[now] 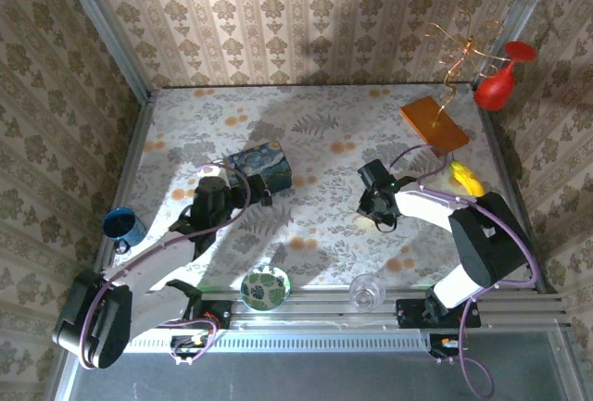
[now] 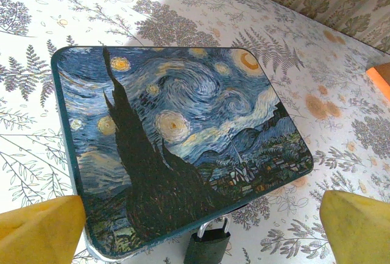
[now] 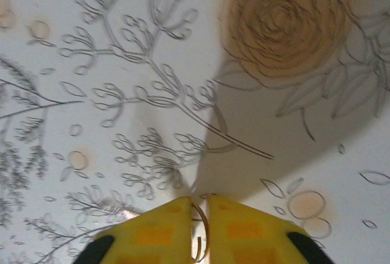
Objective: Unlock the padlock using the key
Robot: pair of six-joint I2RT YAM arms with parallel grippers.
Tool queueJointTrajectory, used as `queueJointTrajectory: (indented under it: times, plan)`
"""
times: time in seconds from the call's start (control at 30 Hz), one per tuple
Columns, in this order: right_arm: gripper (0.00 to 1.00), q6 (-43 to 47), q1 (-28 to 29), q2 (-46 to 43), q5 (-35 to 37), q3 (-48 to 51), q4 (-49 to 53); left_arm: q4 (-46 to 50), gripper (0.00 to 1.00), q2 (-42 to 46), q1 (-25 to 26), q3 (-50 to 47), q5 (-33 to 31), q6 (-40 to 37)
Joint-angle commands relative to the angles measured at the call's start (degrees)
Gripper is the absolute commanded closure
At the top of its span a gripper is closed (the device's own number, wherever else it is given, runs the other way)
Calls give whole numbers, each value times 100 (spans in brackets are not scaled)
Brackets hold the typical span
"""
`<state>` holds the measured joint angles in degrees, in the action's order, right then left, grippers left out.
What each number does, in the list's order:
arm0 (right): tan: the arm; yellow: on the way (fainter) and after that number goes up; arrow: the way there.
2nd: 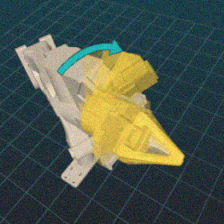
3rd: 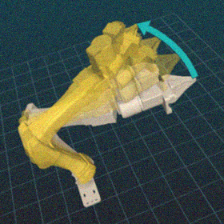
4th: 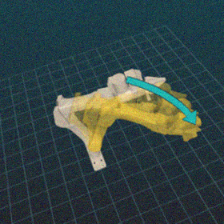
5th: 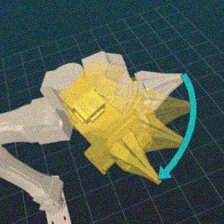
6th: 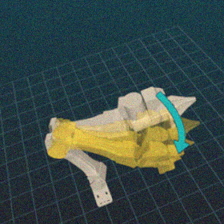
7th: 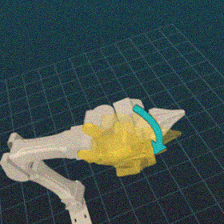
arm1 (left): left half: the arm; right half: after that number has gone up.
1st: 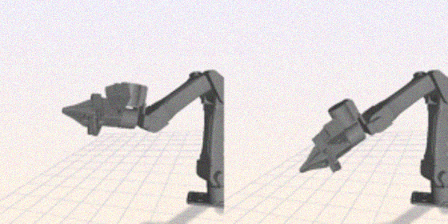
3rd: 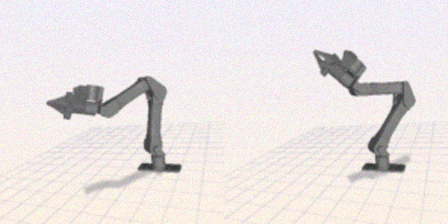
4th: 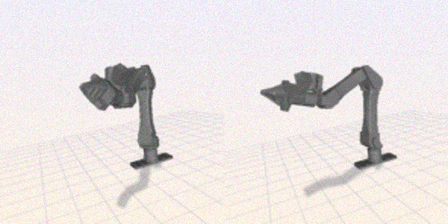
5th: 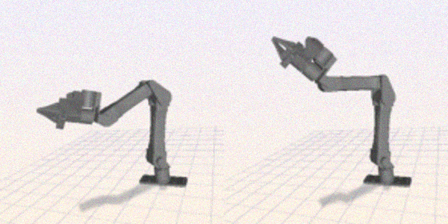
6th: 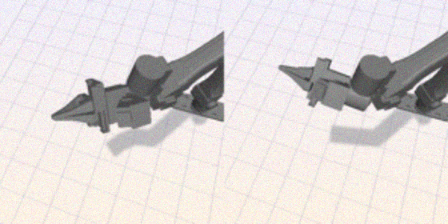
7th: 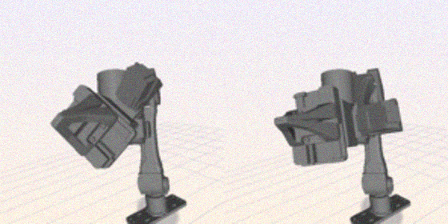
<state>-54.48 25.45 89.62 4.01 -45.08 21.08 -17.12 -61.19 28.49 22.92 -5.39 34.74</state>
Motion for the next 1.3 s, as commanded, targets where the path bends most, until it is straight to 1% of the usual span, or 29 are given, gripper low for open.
queueJointTrajectory:
  times: [0.0,0.13,0.4,0.77,0.93,1.07,1.2,1.27]
  plan:
    - [93,-105,-14,82,-105,165,-132,-20,0,-16,26,178,8,-49]
    - [100,-68,-14,-29,-164,183,-192,-42,0,-16,25,193,6,6]
    - [100,100,-14,-497,-298,166,-123,465,0,27,16,575,162,-4]
    - [100,313,56,-1325,-367,-125,366,468,0,211,7,717,432,-37]
    - [100,298,131,-1543,-381,-267,506,178,0,157,12,708,644,-99]
    - [100,260,227,-1614,-384,-451,605,-219,0,-32,7,703,1027,-95]
    - [100,184,301,-1660,-384,-579,532,-304,1,-314,37,857,1326,-49]
    - [100,98,318,-1664,-400,-581,417,-389,2,-446,105,905,1374,-26]
